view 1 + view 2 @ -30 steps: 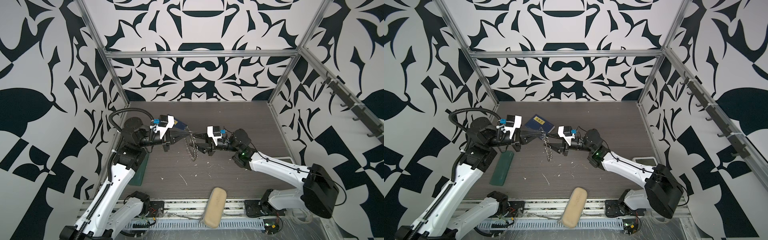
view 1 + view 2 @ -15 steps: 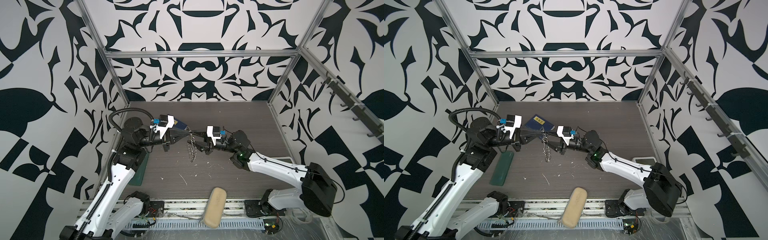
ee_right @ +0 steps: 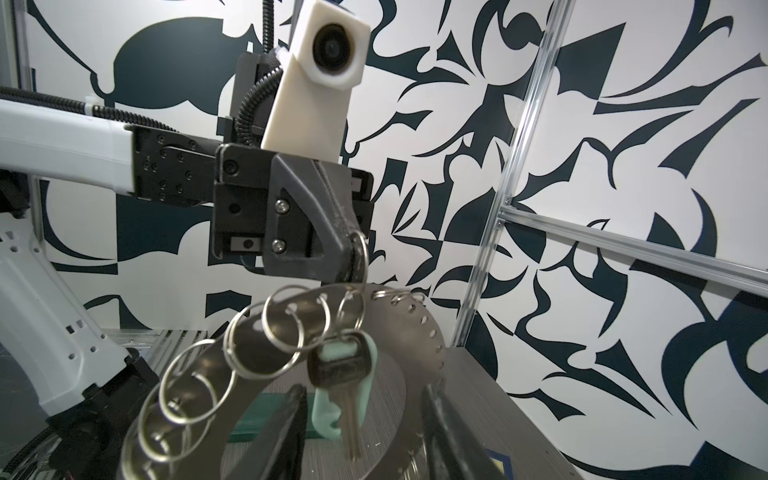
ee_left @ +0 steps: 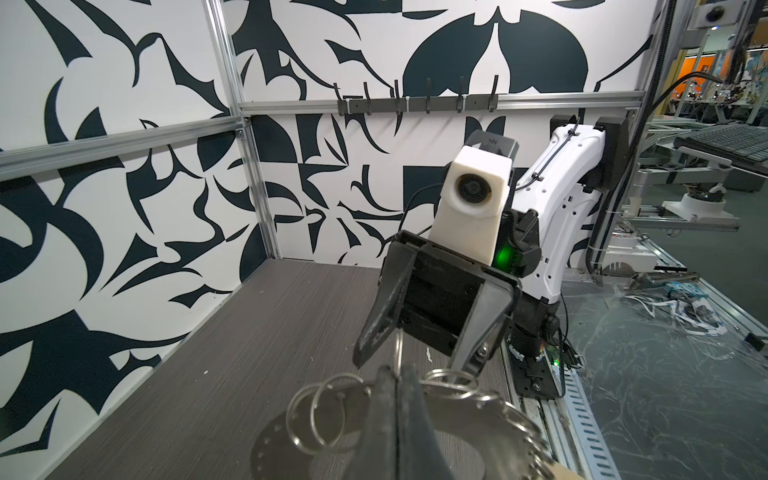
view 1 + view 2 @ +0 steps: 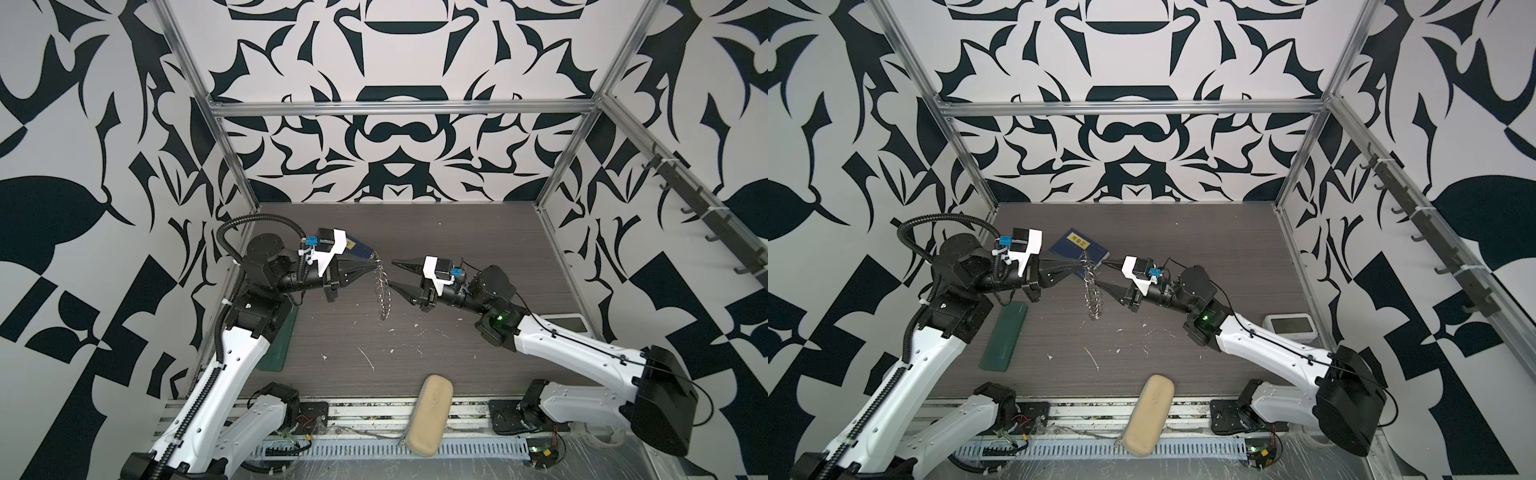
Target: Remove the keys from the keyring
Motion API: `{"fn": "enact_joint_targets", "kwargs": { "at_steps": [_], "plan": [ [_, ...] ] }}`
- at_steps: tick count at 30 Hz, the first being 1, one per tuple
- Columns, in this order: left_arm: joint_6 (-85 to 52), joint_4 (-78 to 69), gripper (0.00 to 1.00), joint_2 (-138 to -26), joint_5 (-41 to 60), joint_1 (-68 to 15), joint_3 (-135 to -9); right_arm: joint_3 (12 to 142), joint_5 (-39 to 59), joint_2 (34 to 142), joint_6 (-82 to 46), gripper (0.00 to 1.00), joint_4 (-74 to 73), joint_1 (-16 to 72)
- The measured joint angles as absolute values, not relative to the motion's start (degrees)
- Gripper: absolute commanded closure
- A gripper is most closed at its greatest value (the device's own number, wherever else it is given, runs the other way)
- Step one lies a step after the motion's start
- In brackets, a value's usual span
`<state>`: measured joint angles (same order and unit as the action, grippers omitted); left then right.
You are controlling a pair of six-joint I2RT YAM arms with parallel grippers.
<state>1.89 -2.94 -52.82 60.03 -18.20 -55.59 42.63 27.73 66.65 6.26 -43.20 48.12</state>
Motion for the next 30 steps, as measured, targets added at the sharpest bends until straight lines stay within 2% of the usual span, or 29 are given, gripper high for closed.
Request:
{"fn": "enact_joint_targets", "kwargs": {
  "at_steps": [8, 17, 21, 30],
  "plan": [
    [4.1, -1.1, 1.0, -57.82, 72.27, -13.67, -59.18, 41.95, 30.2, 60.8, 5.67, 0.5, -34.04, 47.22],
    [23.73, 10.96, 1.0, -62.74, 83.02, -12.75, -63.53, 41.21, 32.45, 59.9, 4.71, 0.52, -28.67, 46.96],
    [31.4, 15.09, 1.0, -63.46, 82.04, -12.73, -63.31, 40.14, 32.58, 59.9, 5.06, 0.52, -27.11, 46.96],
    [63.46, 41.15, 1.0, -64.07, 70.28, -13.69, -65.56, 37.36, 32.53, 59.57, 7.66, 0.53, -25.93, 46.96]
  ]
}}
